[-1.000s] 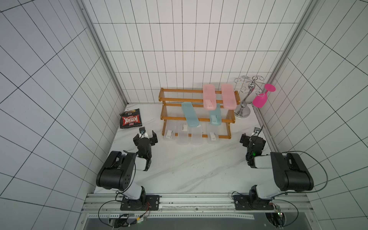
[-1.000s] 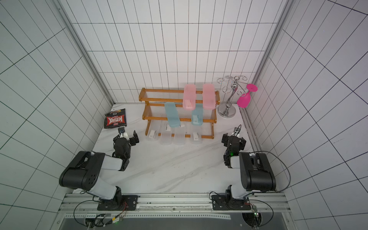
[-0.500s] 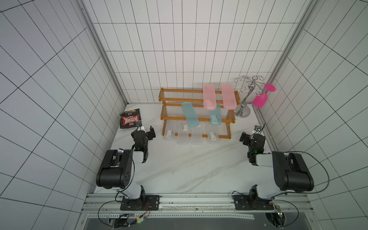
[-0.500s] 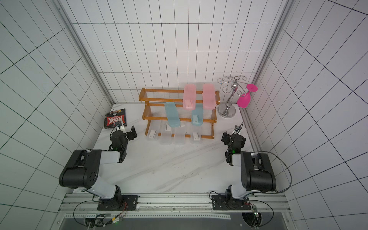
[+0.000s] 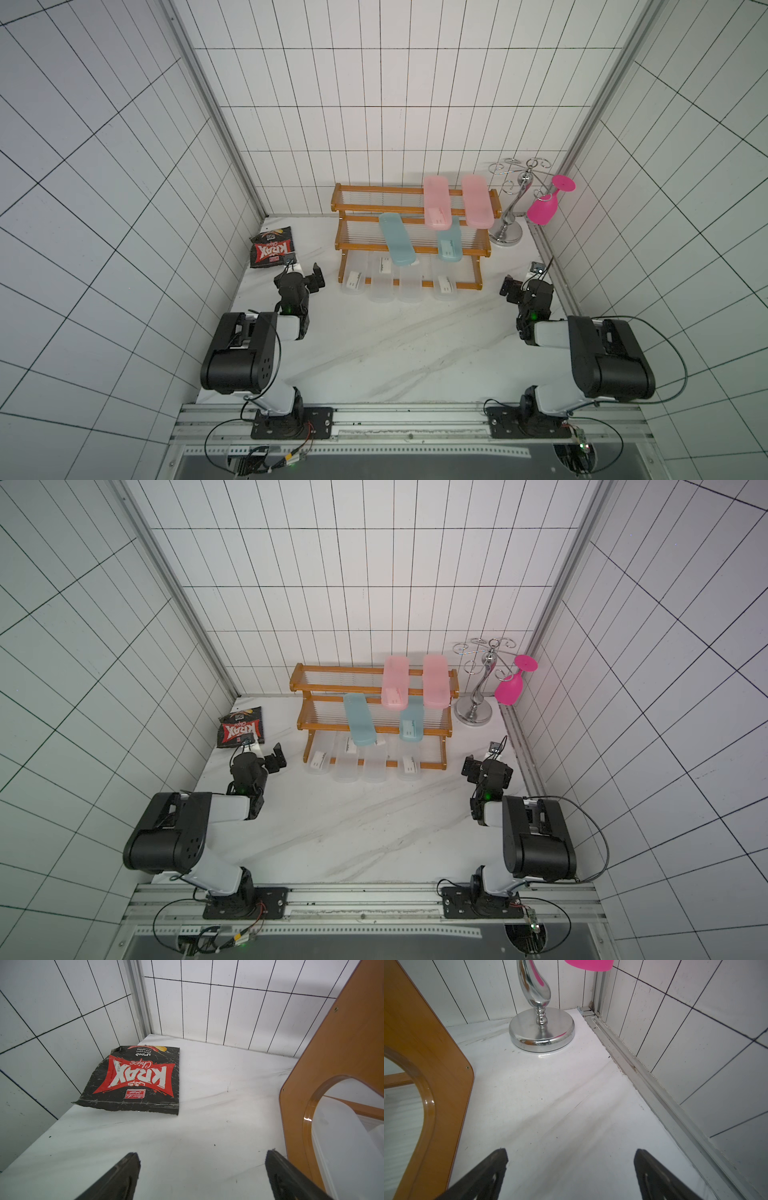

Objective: Place the pencil cases on the shelf according to color
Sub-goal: Reset both arms

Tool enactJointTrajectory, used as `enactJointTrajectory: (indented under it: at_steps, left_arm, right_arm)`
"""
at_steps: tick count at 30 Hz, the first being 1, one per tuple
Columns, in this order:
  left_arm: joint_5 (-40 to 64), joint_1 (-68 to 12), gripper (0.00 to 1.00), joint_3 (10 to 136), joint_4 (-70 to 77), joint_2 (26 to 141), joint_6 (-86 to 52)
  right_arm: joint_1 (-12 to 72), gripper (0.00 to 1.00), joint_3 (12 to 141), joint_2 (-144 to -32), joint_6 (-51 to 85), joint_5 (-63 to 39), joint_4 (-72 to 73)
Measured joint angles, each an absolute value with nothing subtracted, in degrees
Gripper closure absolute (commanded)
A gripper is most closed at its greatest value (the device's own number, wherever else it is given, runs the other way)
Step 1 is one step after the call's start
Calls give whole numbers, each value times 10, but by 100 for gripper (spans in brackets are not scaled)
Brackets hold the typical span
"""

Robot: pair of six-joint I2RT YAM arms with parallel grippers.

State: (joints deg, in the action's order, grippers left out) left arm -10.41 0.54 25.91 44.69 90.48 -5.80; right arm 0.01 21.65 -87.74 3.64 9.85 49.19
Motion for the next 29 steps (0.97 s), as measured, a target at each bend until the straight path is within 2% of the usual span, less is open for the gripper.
enactJointTrajectory:
  at_steps: [29]
  left_arm:
    - [-104,5,2,259,437,905,-58]
  right_arm:
    - [0,1,216,-877,36,98,488]
